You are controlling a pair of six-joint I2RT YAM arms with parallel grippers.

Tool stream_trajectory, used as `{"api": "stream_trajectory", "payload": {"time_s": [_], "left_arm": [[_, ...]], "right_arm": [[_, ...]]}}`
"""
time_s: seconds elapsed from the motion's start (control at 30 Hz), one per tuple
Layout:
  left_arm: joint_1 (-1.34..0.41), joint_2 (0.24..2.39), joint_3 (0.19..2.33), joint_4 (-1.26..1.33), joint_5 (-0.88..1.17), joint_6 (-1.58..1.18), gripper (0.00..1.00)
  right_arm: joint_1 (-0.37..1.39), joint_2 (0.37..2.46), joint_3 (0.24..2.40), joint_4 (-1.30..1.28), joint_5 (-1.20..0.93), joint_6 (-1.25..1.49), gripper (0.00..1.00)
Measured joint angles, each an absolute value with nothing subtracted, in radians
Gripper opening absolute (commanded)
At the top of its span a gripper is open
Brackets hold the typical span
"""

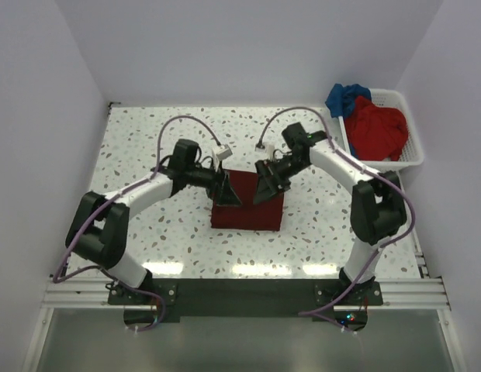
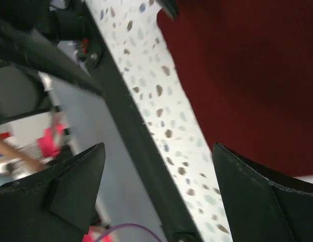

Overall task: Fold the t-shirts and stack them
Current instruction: Neatly place the folded tshirt to the corner

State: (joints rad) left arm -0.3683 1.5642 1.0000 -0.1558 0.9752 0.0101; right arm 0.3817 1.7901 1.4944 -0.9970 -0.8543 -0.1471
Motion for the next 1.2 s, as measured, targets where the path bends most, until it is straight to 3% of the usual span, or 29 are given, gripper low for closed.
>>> {"api": "stream_trajectory", "payload": {"time_s": [0.27,0.5,0.8,0.9,1.0,1.07,1.2], "left_arm": [[-0.407,1.825,0.842,-0.009,1.054,-0.218,0.85],[-0.292,1.948,0.859,-0.015,1.244,-0.245,0.84],[-0.215,1.925,0.854,-0.076,1.246,-0.205,0.83],[-0.21,1.797,0.835,-0.144,1.116,-0.131,0.83],[-0.255,1.57,0.845,-0.205,0.839,-0.058,0.89],[-0.355,1.408,0.894,-0.221,0.608,-0.017,0.89],[-0.606,1.346,0.98,-0.215,0.376,0.011,1.0]], "right_arm": [[0.468,1.997,1.229,-0.857,-0.997,-0.029,0.88],[0.348,2.123,1.253,-0.973,-1.102,-0.153,0.87],[0.303,2.096,1.274,-1.105,-1.044,-0.252,0.9],[0.295,2.022,1.316,-1.154,-0.972,-0.276,0.93],[0.287,1.895,1.396,-1.163,-0.916,-0.271,0.96],[0.284,1.794,1.444,-1.142,-0.865,-0.248,0.99],[0.273,1.627,1.471,-1.087,-0.741,-0.19,0.99]]}}
